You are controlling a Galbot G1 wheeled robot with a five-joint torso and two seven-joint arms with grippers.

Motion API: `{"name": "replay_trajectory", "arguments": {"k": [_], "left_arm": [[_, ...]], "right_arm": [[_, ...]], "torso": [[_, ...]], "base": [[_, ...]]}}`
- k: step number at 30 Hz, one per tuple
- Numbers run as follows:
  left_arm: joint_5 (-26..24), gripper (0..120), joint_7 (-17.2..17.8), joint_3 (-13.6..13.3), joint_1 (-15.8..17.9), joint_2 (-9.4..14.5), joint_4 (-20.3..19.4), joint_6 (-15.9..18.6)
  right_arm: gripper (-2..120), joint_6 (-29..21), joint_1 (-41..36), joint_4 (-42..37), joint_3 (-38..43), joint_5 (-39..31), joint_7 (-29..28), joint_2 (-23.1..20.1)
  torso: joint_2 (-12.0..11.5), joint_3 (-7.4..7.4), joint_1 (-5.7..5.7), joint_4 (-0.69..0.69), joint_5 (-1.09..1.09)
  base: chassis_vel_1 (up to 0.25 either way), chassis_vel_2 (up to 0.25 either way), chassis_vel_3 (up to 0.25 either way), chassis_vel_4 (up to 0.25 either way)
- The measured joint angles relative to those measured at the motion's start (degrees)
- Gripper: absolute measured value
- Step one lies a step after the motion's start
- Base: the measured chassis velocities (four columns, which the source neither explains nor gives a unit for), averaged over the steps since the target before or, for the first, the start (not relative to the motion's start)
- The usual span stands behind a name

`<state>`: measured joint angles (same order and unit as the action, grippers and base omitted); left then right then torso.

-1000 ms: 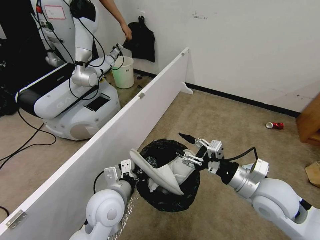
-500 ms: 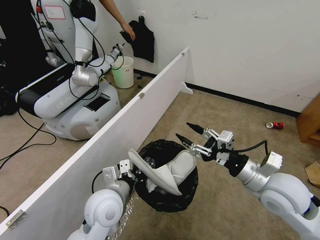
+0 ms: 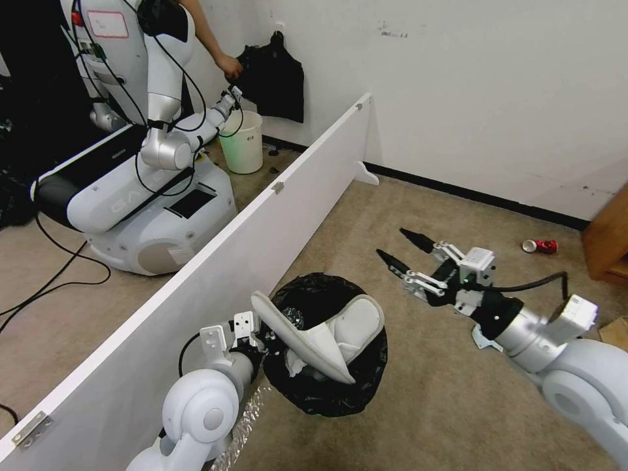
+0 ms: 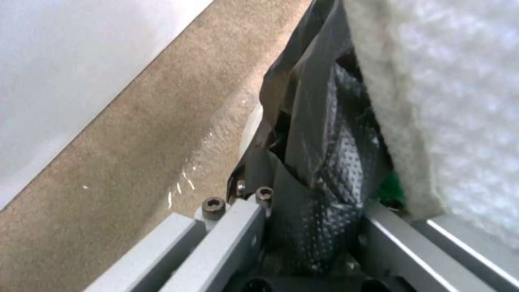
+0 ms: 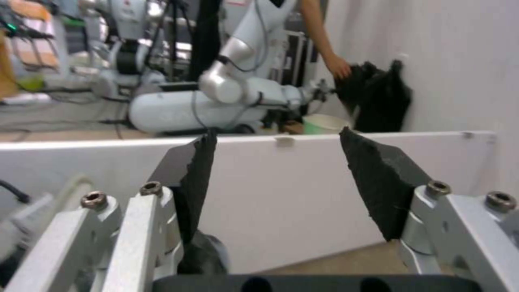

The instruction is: Pick up the trash bin, then pick up the garbage from the floor and place it into the trash bin.

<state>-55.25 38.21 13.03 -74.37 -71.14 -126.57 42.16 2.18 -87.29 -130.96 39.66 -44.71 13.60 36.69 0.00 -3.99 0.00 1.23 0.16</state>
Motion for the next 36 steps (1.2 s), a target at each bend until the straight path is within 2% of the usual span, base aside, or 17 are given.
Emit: {"name": "replay_trajectory", "arguments": {"k": [10,20,36], "left_arm": [[-0.7,0,-0.5,-0.6,0.6,1.2,0.2,0.0],[-2.3,0,-1.5,-2.5,2.2,3.4,0.8,-0.6],[-3.6,0,-1.7,-6.5,5.1,4.2,2.2,-1.2]], "right_arm": [[67,0.9,-8.2,0.3,7.3,5.8,0.3,4.5],[82,2.5,-13.8,2.0,13.4,11.8,1.2,12.1],[90,5.4,-18.6,2.6,20.6,13.9,3.4,18.9]], "torso": [[0.0,0.0,0.0,0.01,0.0],[0.0,0.0,0.0,0.0,0.0],[0.0,0.0,0.0,0.0,0.0]], "base": [[0.0,0.0,0.0,0.0],[0.0,0.0,0.0,0.0],[0.0,0.0,0.0,0.0]]}}
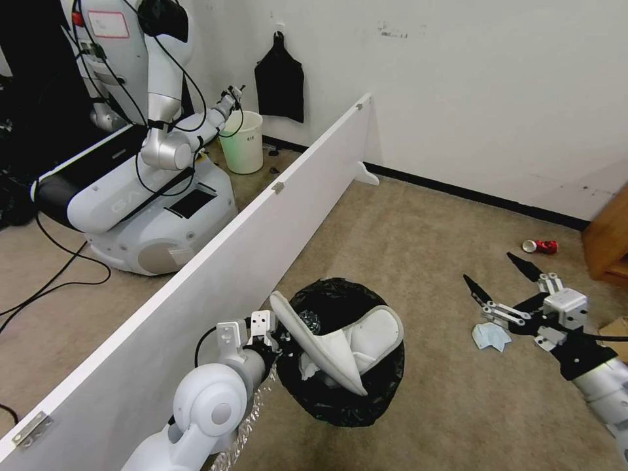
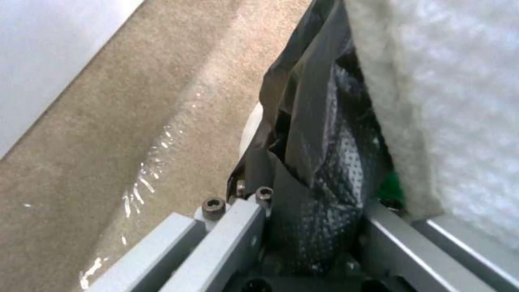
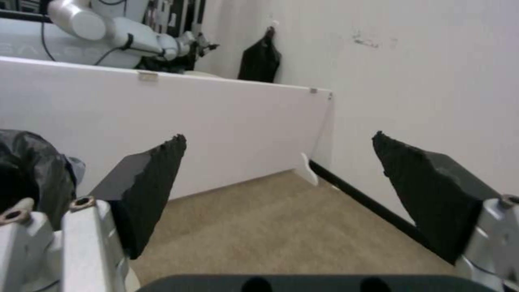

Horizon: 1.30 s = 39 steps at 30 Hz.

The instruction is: Pick up the trash bin, then pick up the garbage from the floor and place it into the trash bin.

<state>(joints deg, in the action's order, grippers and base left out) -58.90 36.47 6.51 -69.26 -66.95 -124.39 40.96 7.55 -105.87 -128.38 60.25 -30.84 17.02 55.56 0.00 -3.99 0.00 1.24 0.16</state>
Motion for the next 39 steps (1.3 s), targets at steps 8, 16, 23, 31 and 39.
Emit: {"name": "replay_trajectory", "arguments": {"k": [8,16,23,31,39], "left_arm": [[0.7,0,-0.4,-0.9,-0.1,-0.6,0.5,-0.1],[2.1,0,-0.8,-1.0,-0.5,-2.5,0.7,-0.1],[3.4,0,-1.5,0.0,-1.7,-3.7,0.5,-0.1],[4.6,0,-2.1,0.8,-2.2,-4.8,0.5,-0.4],[5.9,0,-3.3,1.8,-3.5,-5.8,0.5,-0.7]], "right_arm": [[98,0.9,-0.9,0.1,1.5,1.5,0.2,4.2],[100,0.9,-0.7,0.3,3.2,3.6,-2.2,10.5],[100,1.7,0.0,1.1,2.8,6.6,-2.7,14.8],[100,2.3,-0.5,1.0,2.7,7.1,-2.4,15.6],[100,2.9,-0.5,0.7,2.6,7.1,-1.6,16.4]], "torso": [[0.0,0.0,0.0,0.0,0.0],[0.0,0.0,0.0,0.0,0.01],[0.0,-0.01,0.0,0.0,0.0],[0.0,-0.01,0.0,0.0,0.0],[0.0,-0.01,0.0,0.0,0.01]], "base": [[0.0,0.0,0.0,0.0],[0.0,0.0,0.0,0.0],[0.0,0.0,0.0,0.0],[0.0,0.0,0.0,0.0],[0.0,0.0,0.0,0.0]]}}
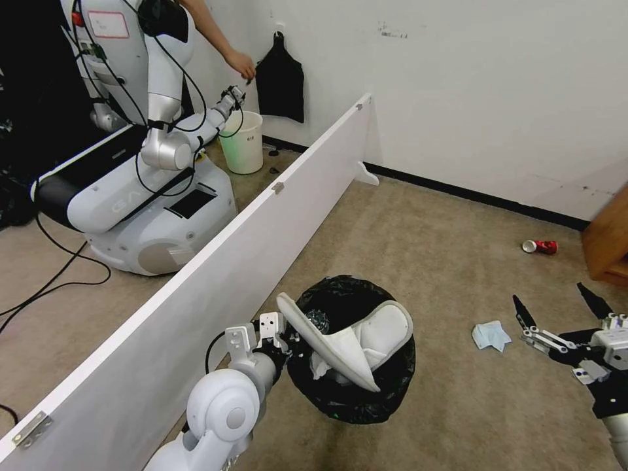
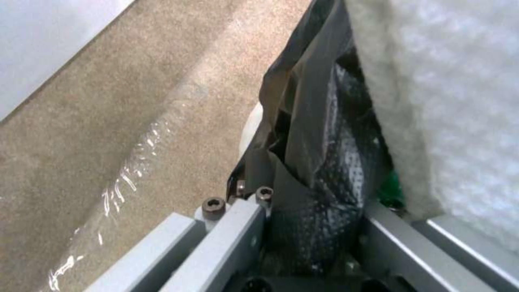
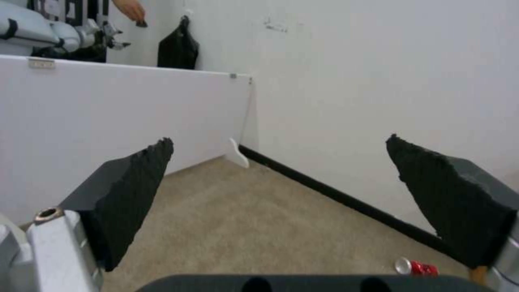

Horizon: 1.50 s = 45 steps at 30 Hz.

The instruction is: Pick up the trash bin, then pick up the garbage from the floor and place it into the trash bin.

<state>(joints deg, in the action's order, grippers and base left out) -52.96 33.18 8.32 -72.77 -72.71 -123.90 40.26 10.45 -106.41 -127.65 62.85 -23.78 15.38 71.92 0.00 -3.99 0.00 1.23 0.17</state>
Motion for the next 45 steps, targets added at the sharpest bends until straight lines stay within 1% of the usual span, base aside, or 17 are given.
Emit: {"name": "replay_trajectory", "arguments": {"k": [1,3,6,12,20,27,33,37,45], "left_arm": [[0.0,0,0.0,0.0,0.0,0.0,0.0,0.0],[1.3,0,-1.1,0.3,-0.2,-0.1,0.0,0.1],[1.8,0,-1.3,0.4,-0.2,-0.4,0.0,0.3],[2.8,0,-1.4,0.6,-0.6,-0.8,0.0,0.4],[2.9,0,-1.4,1.1,-0.7,-0.6,0.0,0.4],[2.7,0,-1.4,1.1,-0.5,-0.6,0.4,0.3],[2.6,0,-1.4,1.2,-0.4,-0.4,0.5,0.1],[2.5,0,-1.4,1.4,-0.6,-0.2,0.5,0.0],[1.8,0,-1.3,1.9,-0.7,0.1,0.4,-0.5]], "right_arm": [[100,0.0,0.0,0.0,0.0,0.0,0.0,0.0],[100,0.3,0.0,0.0,-0.1,-0.1,0.2,0.1],[100,0.4,0.1,0.0,-0.2,-0.3,0.3,0.0],[100,0.5,0.8,0.1,-0.5,-0.8,0.7,0.1],[100,0.7,1.5,0.6,-1.7,-0.8,1.1,1.2],[100,0.8,1.6,1.1,-1.8,-0.8,1.2,1.1],[100,0.9,2.0,1.6,-2.3,-0.8,1.2,1.1],[100,1.0,2.3,1.8,-3.0,-0.7,1.3,1.3],[100,1.2,2.5,2.3,-3.4,-0.5,1.3,1.4]], "torso": [[0.0,0.0,0.0,0.0,0.0],[0.0,0.0,0.0,0.0,0.0],[0.0,0.0,0.0,0.0,-0.01],[0.0,0.0,0.0,0.0,0.0],[0.0,0.0,0.0,0.0,-0.01],[0.0,0.0,0.0,0.01,-0.01],[0.0,0.0,0.0,-0.01,0.0],[0.0,0.0,0.0,0.02,-0.01],[0.0,0.0,0.0,0.03,-0.01]], "base": [[0.0,0.0,0.0,0.0],[0.0,0.0,0.0,0.0],[0.0,0.0,0.0,0.0],[0.0,0.0,0.0,0.0],[-0.007,-0.005,-0.006,-0.007],[-0.074,-0.066,-0.061,-0.062],[-0.091,-0.078,-0.1,-0.093],[-0.13,-0.131,-0.125,-0.106],[-0.127,-0.125,-0.119,-0.114]]}}
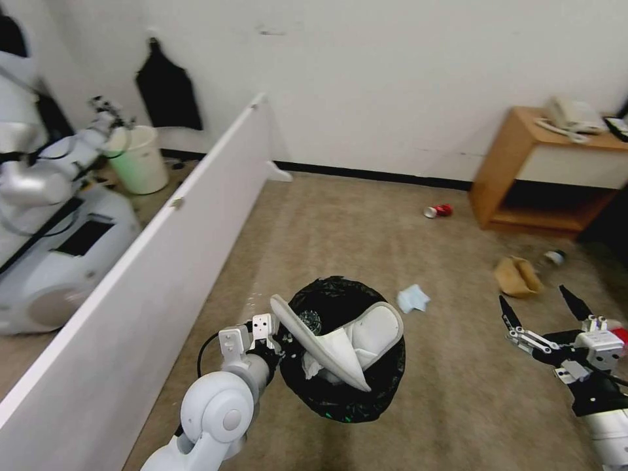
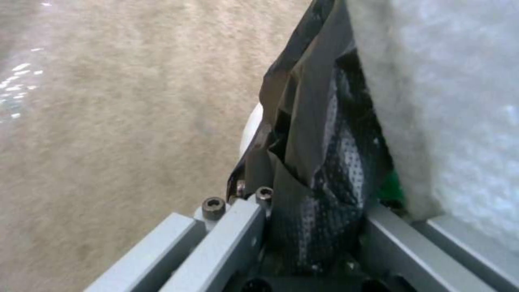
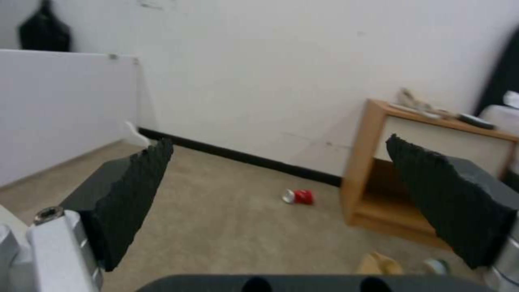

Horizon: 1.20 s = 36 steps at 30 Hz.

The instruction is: Pick up the trash bin, then pick up the garbage from the floor and place it into the trash bin.

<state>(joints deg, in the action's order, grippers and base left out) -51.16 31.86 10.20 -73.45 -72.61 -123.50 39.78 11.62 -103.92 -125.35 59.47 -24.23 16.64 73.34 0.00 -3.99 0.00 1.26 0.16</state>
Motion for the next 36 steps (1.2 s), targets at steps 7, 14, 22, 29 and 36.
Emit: {"name": "replay_trajectory", "arguments": {"k": [7,14,22,29,36], "left_arm": [[-0.2,0,0.1,0.5,-0.1,0.3,0.0,-0.2],[-0.1,0,0.2,0.6,-0.3,0.0,-0.1,-0.2],[0.0,0,0.2,1.0,-0.5,-0.3,-0.1,-0.3],[0.2,0,0.2,1.3,-0.8,-0.4,-0.2,-0.3],[0.2,0,0.3,1.5,-0.9,-0.4,-0.3,-0.3]], "right_arm": [[100,0.1,0.2,0.3,-0.2,-0.1,0.0,-0.1],[100,0.1,0.3,0.3,-0.5,-0.2,0.0,0.0],[100,0.0,0.4,0.3,-0.6,-0.5,-0.2,-0.1],[100,-0.2,0.4,0.2,-0.7,-0.8,-0.5,-0.7],[100,-0.8,0.6,0.0,-0.7,-1.0,-0.7,-0.9]], "torso": [[0.0,0.0,-0.01,-0.06,0.0],[0.0,0.0,0.0,-0.02,0.0],[0.0,0.0,0.0,-0.02,0.0],[0.0,0.0,0.0,-0.02,0.0],[0.0,0.0,0.0,-0.02,0.0]], "base": [[-0.023,-0.021,-0.026,-0.038],[0.0,0.0,0.0,0.0],[0.0,0.0,0.0,0.0],[0.0,0.0,0.0,0.0],[0.0,0.0,0.0,0.0]]}}
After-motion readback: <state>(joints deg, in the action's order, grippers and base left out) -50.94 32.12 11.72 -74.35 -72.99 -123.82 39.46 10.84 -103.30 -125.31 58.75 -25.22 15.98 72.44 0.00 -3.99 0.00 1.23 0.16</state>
